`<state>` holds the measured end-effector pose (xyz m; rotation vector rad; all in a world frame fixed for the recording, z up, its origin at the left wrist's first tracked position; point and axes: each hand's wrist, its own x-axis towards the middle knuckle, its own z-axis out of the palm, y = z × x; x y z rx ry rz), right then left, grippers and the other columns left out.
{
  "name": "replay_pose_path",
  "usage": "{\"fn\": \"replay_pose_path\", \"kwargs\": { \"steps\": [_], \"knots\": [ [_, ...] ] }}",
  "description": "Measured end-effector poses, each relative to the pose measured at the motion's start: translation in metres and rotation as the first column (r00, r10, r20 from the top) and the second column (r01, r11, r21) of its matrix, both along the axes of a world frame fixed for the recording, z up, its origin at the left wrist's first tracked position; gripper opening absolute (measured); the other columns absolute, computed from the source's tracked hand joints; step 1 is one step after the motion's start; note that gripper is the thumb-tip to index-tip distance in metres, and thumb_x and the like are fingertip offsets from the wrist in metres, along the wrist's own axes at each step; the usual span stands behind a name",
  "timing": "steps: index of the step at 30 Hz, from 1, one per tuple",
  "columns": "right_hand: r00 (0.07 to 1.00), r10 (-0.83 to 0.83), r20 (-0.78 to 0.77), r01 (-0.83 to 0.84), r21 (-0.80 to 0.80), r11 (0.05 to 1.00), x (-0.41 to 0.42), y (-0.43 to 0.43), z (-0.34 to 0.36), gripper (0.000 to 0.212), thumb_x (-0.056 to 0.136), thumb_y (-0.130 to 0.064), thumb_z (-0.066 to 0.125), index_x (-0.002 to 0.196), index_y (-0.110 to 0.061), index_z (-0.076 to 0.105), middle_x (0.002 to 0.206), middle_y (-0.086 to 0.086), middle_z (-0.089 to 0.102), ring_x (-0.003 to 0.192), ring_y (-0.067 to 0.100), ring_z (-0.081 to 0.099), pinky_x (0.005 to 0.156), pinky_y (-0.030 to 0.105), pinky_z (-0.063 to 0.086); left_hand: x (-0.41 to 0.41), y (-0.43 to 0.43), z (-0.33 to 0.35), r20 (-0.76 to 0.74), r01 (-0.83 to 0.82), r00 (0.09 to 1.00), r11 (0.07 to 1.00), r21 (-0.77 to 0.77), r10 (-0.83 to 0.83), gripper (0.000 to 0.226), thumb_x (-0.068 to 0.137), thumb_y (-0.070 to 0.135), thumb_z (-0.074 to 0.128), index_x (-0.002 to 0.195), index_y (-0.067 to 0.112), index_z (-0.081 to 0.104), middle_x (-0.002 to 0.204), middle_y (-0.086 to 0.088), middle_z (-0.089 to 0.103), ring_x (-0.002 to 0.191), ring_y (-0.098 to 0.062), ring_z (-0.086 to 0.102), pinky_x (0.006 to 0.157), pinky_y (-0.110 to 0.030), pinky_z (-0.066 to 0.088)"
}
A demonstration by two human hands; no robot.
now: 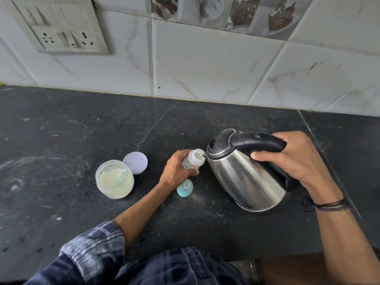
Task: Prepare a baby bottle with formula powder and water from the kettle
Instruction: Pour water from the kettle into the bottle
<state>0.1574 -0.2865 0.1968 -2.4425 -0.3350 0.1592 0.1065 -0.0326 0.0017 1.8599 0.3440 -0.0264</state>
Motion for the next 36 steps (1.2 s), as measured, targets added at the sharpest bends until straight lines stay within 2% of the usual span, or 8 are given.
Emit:
{"fn": "replay_pose_path", "kwargs": {
  "steps": [7,11,17,22,26,31,34,36],
  "knots": [
    [1.000,0.014,0.016,-0.014,0.008,1.000,0.002,-0.001,-0.002,0.021,0.067,-0.038,0.094,0.075,-0.027,0.078,0.062,-0.005,0.070,0.055,0.011,0.062,0.061,0.032,0.045,0.001,0.000,-0.001,-0.007,0.007,1.000,1.000,-0.003,-0.007,0.064,0.072,0.010,0.088,0.127,0.031,0.064,0.125,0.008,0.061,0.115,-0.015,0.061,0.104,-0.043,0.051],
    [1.000,0.023,0.006,-0.024,0.073,0.997,0.001,-0.006,-0.005,0.020,0.067,-0.036,0.094,0.072,-0.028,0.076,0.052,-0.011,0.061,0.044,0.004,0.053,0.057,0.027,0.039,0.000,-0.001,-0.003,-0.019,0.007,1.000,1.000,-0.026,-0.007,0.066,0.073,0.011,0.088,0.131,0.028,0.063,0.127,0.007,0.061,0.118,-0.016,0.060,0.106,-0.042,0.050],
    [1.000,-0.023,0.021,0.018,0.183,0.983,-0.001,-0.016,-0.016,0.043,0.055,-0.052,0.087,0.076,-0.016,0.075,0.050,-0.008,0.053,0.045,0.006,0.046,0.049,0.026,0.038,0.000,0.000,0.000,-0.013,-0.003,1.000,0.999,-0.046,0.003,0.064,0.073,0.014,0.088,0.130,0.031,0.063,0.126,0.008,0.061,0.117,-0.015,0.060,0.106,-0.041,0.050],
    [0.998,-0.054,0.016,0.044,0.361,0.931,-0.008,-0.023,-0.032,0.031,0.058,-0.042,0.089,0.079,-0.021,0.078,0.049,-0.015,0.052,0.042,0.003,0.046,0.044,0.012,0.035,0.000,0.001,0.000,-0.001,-0.026,1.000,0.998,-0.058,0.026,0.061,0.072,0.015,0.088,0.123,0.039,0.062,0.124,0.010,0.062,0.116,-0.012,0.060,0.104,-0.038,0.050],
    [0.993,-0.113,0.026,0.089,0.451,0.888,-0.009,-0.032,-0.046,0.030,0.061,-0.037,0.090,0.078,-0.017,0.076,0.048,-0.013,0.046,0.041,0.007,0.038,0.042,0.019,0.032,0.000,-0.002,0.000,-0.004,-0.018,1.000,0.998,-0.056,0.018,0.061,0.073,0.016,0.089,0.116,0.046,0.056,0.123,0.012,0.062,0.114,-0.009,0.059,0.101,-0.034,0.049],
    [0.979,-0.198,0.038,0.145,0.548,0.824,-0.011,-0.031,-0.059,0.024,0.064,-0.033,0.090,0.080,-0.019,0.079,0.053,-0.013,0.054,0.046,0.005,0.042,0.041,0.020,0.034,-0.001,-0.001,0.000,-0.023,-0.021,1.000,0.999,-0.046,0.020,0.061,0.076,0.017,0.088,0.117,0.044,0.053,0.124,0.014,0.058,0.114,-0.009,0.057,0.095,-0.029,0.044],
    [0.965,-0.260,0.037,0.186,0.601,0.777,-0.012,-0.028,-0.068,0.015,0.065,-0.030,0.088,0.072,-0.024,0.076,0.051,-0.014,0.053,0.046,0.006,0.041,0.042,0.021,0.033,-0.001,0.000,-0.001,-0.018,-0.036,0.999,0.998,-0.048,0.035,0.060,0.075,0.016,0.088,0.115,0.045,0.053,0.122,0.015,0.058,0.113,-0.008,0.058,0.092,-0.027,0.043],
    [0.954,-0.298,0.030,0.213,0.630,0.747,-0.013,-0.026,-0.074,0.018,0.065,-0.029,0.088,0.065,-0.025,0.071,0.049,-0.014,0.049,0.045,0.007,0.039,0.042,0.021,0.033,-0.001,0.000,0.000,-0.015,-0.045,0.999,0.997,-0.055,0.045,0.060,0.075,0.016,0.088,0.116,0.045,0.054,0.122,0.014,0.059,0.111,-0.007,0.058,0.092,-0.026,0.044]
  ]
}}
